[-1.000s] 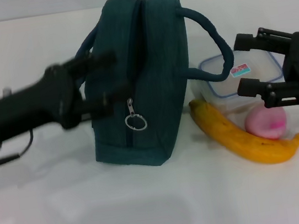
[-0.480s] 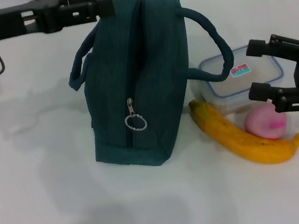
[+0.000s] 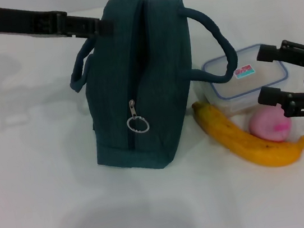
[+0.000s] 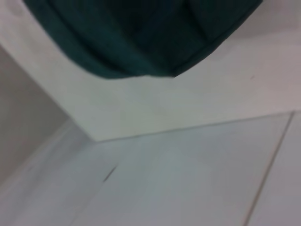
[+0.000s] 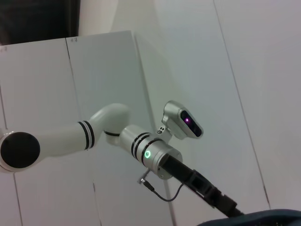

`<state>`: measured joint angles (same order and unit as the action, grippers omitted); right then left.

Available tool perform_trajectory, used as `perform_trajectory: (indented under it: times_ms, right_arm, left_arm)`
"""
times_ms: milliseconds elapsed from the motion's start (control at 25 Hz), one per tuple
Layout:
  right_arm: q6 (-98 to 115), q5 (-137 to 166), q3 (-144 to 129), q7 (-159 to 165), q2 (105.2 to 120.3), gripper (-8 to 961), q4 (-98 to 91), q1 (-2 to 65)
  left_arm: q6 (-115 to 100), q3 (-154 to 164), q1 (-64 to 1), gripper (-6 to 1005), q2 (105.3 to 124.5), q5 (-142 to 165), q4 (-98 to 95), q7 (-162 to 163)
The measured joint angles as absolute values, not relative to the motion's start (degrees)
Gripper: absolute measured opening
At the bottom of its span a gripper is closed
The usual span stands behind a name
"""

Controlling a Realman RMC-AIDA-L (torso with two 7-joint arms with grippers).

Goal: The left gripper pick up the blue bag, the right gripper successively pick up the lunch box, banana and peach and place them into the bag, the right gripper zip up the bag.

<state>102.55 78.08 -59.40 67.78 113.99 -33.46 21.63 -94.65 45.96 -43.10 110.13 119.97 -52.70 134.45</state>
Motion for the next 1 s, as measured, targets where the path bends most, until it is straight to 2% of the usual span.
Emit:
perform_trajectory:
  times_ms: [640,1000]
  right_arm:
    - [102.48,77.95,-58.63,66.27,114.13,886,-31.14,21.62]
    - [102.47,78.02,-58.62,66.07,114.38,885,-31.08,21.62]
  left_arm:
    - [-95.04,46.53,-45.61,880,109.58,125.24,-53.35,141.79]
    - [-95.06,47.23,-46.51,880,110.08,129.05,-53.05,144.95]
